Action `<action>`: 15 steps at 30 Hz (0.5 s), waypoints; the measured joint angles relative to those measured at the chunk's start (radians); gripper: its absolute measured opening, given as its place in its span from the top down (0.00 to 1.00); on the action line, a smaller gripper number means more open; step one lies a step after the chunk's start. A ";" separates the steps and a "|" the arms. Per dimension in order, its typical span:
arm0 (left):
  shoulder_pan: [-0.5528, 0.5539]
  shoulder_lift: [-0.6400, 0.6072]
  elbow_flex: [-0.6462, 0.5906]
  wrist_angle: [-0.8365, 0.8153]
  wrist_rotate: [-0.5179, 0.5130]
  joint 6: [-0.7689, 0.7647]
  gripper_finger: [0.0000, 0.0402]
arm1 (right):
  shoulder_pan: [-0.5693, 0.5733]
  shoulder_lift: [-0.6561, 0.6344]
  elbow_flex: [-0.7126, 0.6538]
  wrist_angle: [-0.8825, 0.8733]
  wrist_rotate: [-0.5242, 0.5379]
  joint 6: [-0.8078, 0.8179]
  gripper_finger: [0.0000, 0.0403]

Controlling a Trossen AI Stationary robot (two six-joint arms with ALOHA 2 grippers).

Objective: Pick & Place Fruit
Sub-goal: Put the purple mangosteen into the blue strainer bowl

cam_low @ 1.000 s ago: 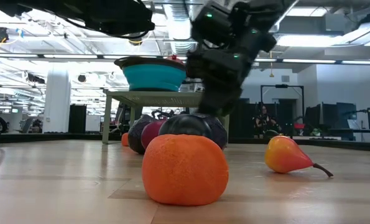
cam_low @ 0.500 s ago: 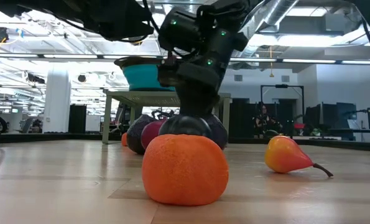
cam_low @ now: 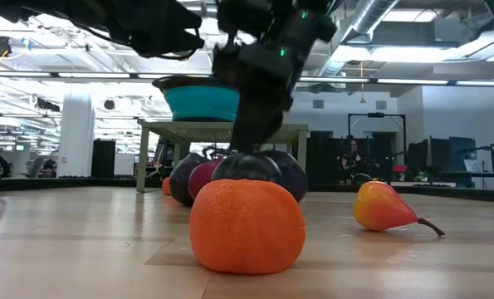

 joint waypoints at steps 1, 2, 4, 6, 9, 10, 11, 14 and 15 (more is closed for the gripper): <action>-0.003 0.000 0.000 -0.014 0.000 -0.009 0.22 | 0.009 -0.017 0.000 -0.007 0.022 -0.002 0.16; -0.006 0.000 0.000 -0.026 0.001 -0.020 0.22 | 0.021 -0.038 -0.001 -0.015 0.049 -0.006 0.16; -0.008 0.004 0.000 -0.041 0.002 -0.048 0.22 | 0.052 -0.090 -0.023 -0.020 0.127 -0.018 0.17; -0.009 0.020 0.000 -0.044 0.002 -0.083 0.22 | 0.087 -0.157 -0.084 -0.004 0.204 -0.025 0.18; -0.001 0.067 0.000 -0.037 0.002 -0.131 0.22 | 0.129 -0.264 -0.212 0.069 0.265 -0.008 0.20; 0.005 0.088 0.000 -0.037 0.002 -0.153 0.22 | 0.140 -0.304 -0.261 0.101 0.275 0.006 0.20; 0.014 0.110 0.000 -0.036 0.005 -0.177 0.22 | 0.150 -0.343 -0.311 0.156 0.288 0.025 0.21; 0.064 0.192 0.036 -0.031 0.043 -0.241 0.22 | 0.176 -0.441 -0.467 0.306 0.338 0.103 0.22; 0.083 0.221 0.056 -0.029 0.061 -0.252 0.22 | 0.186 -0.465 -0.510 0.351 0.362 0.127 0.22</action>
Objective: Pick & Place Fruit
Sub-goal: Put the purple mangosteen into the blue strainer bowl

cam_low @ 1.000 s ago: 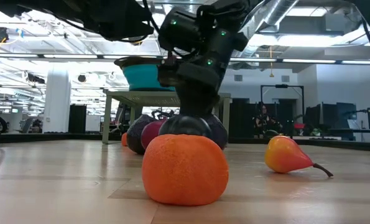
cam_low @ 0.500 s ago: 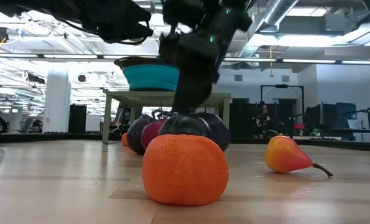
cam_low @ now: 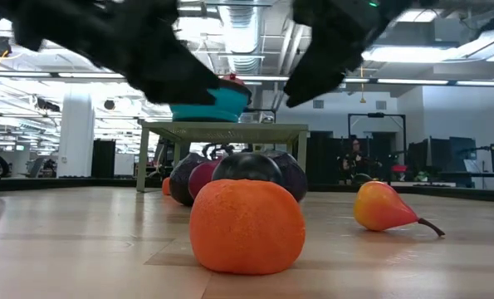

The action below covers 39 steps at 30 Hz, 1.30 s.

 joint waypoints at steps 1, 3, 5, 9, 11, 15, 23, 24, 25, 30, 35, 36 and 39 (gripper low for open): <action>0.017 0.030 0.024 0.001 0.021 -0.001 0.22 | 0.008 -0.023 -0.043 0.046 0.021 0.023 0.22; 0.051 0.091 0.072 0.003 0.049 0.000 0.22 | 0.021 -0.068 -0.120 0.119 0.062 0.056 0.22; 0.077 0.138 0.108 0.002 0.078 0.012 0.22 | 0.030 -0.098 -0.179 0.195 0.086 0.092 0.22; 0.121 0.215 0.151 0.003 0.151 0.020 0.22 | 0.031 -0.122 -0.250 0.275 0.094 0.134 0.22; 0.137 0.239 0.153 0.001 0.169 0.021 0.22 | 0.031 -0.122 -0.261 0.288 0.094 0.134 0.22; 0.158 0.272 0.152 0.007 0.171 0.016 0.22 | 0.029 -0.118 -0.264 0.299 0.093 0.126 0.22; 0.182 0.311 0.151 0.026 0.198 0.014 0.22 | 0.022 -0.118 -0.264 0.309 0.093 0.103 0.22; 0.186 0.311 0.151 0.030 0.198 0.010 0.22 | 0.023 -0.118 -0.264 0.309 0.093 0.103 0.22; 0.190 0.311 0.151 0.033 0.199 0.004 0.22 | 0.023 -0.118 -0.264 0.310 0.093 0.102 0.22; 0.210 0.311 0.151 0.039 0.273 -0.004 0.22 | 0.022 -0.118 -0.264 0.313 0.093 0.102 0.22; 0.209 0.311 0.151 0.054 0.276 -0.002 0.22 | 0.022 -0.118 -0.264 0.328 0.093 0.102 0.22; 0.207 0.311 0.151 0.053 0.276 0.002 0.22 | 0.022 -0.118 -0.264 0.339 0.093 0.102 0.22; 0.207 0.318 0.151 0.051 0.276 0.011 0.22 | 0.022 -0.118 -0.264 0.357 0.093 0.099 0.22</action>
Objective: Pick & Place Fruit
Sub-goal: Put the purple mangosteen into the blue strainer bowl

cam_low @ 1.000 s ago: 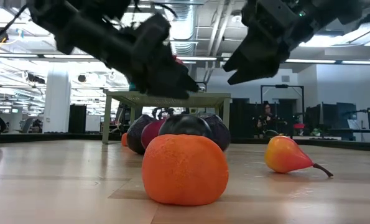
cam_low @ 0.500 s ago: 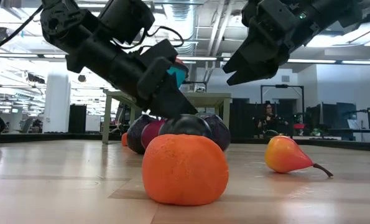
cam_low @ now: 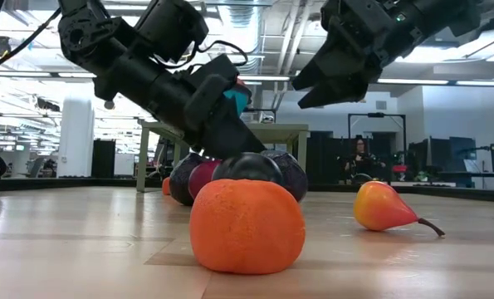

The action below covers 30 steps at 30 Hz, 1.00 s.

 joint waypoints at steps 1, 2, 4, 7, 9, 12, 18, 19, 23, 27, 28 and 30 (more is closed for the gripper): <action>-0.001 0.002 0.000 0.002 0.000 0.000 0.22 | 0.000 0.000 0.000 0.001 0.000 0.000 0.22; 0.000 0.010 0.001 0.013 0.000 0.000 0.22 | 0.000 0.000 0.000 0.001 0.000 0.000 0.22; -0.001 0.026 0.000 0.001 0.001 0.000 0.22 | 0.000 0.000 0.000 0.000 0.000 0.000 0.22; -0.001 0.052 0.002 0.019 0.001 -0.024 0.22 | 0.000 0.000 0.000 -0.001 0.000 0.000 0.22; -0.001 0.061 0.002 0.029 0.001 -0.040 0.23 | 0.000 0.000 0.000 0.000 0.000 0.000 0.22; -0.001 0.068 0.003 0.040 0.001 -0.042 0.26 | 0.000 0.000 0.000 -0.003 0.000 0.000 0.22; -0.001 0.068 0.003 0.057 0.001 -0.042 0.38 | 0.000 0.000 0.000 -0.007 0.000 0.000 0.22; -0.001 0.068 0.003 0.057 0.001 -0.042 0.40 | 0.000 0.000 0.000 -0.007 0.000 0.000 0.22; -0.001 0.056 0.002 0.049 0.001 -0.039 0.45 | 0.001 0.000 0.000 -0.008 0.000 0.000 0.22; -0.006 -0.029 0.001 0.050 0.000 -0.037 0.45 | 0.002 0.000 0.000 -0.009 0.000 0.000 0.22; -0.009 -0.064 0.001 0.043 0.000 -0.033 0.45 | 0.002 0.000 0.000 -0.010 0.000 0.000 0.22; -0.021 -0.138 0.002 0.041 0.000 0.007 0.44 | 0.002 0.000 0.000 -0.010 0.000 0.000 0.22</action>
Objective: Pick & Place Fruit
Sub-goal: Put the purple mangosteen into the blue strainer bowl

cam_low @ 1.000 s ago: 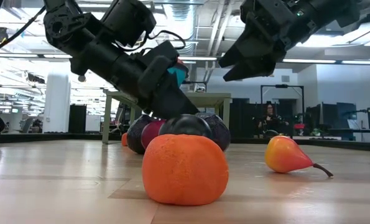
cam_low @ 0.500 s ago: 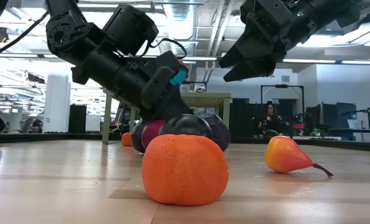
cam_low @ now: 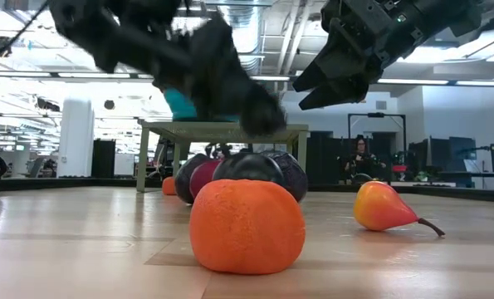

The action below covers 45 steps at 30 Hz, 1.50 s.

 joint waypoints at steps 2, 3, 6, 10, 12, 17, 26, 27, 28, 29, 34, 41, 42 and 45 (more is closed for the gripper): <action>-0.018 -0.089 0.000 -0.026 -0.014 0.047 0.44 | 0.000 0.000 0.000 0.000 0.000 0.000 0.22; -0.028 -0.137 0.000 -0.042 -0.046 0.059 0.44 | 0.000 0.000 0.000 0.000 0.000 0.000 0.22; -0.049 -0.289 0.000 -0.148 -0.159 0.061 0.45 | 0.000 0.000 0.000 0.000 0.000 0.000 0.22; -0.039 -0.486 0.000 -0.315 -0.287 0.061 0.45 | -0.001 0.000 0.000 0.004 0.000 -0.002 0.22; -0.016 -0.570 0.005 -0.391 -0.333 0.061 0.45 | -0.003 0.000 0.000 0.009 0.000 -0.011 0.22; 0.108 -0.676 0.104 -0.621 -0.388 0.064 0.45 | -0.012 0.000 0.000 0.027 0.000 -0.016 0.22; 0.431 -0.641 0.175 -0.807 -0.256 0.049 0.45 | -0.015 0.000 0.000 0.060 0.000 -0.016 0.22; 0.457 -0.635 0.175 -0.815 -0.232 0.035 0.45 | -0.014 0.000 0.000 0.059 0.000 -0.016 0.22; 0.482 -0.633 0.174 -0.835 -0.212 0.033 0.45 | -0.013 0.000 0.000 0.060 0.000 -0.016 0.22; 0.505 -0.624 0.173 -0.834 -0.205 0.032 0.45 | -0.013 0.000 0.000 0.060 0.000 -0.016 0.22; 0.553 -0.566 0.172 -0.834 -0.157 0.031 0.45 | -0.013 0.000 0.000 0.059 0.000 -0.023 0.22; 0.561 -0.509 0.172 -0.830 -0.157 0.030 0.44 | -0.013 0.000 0.000 0.057 -0.001 -0.026 0.22; 0.561 -0.508 0.172 -0.832 -0.157 0.030 0.44 | -0.013 0.000 0.000 0.056 -0.001 -0.026 0.22; 0.561 -0.509 0.172 -0.832 -0.158 0.027 0.41 | -0.013 0.000 0.000 0.056 -0.001 -0.026 0.22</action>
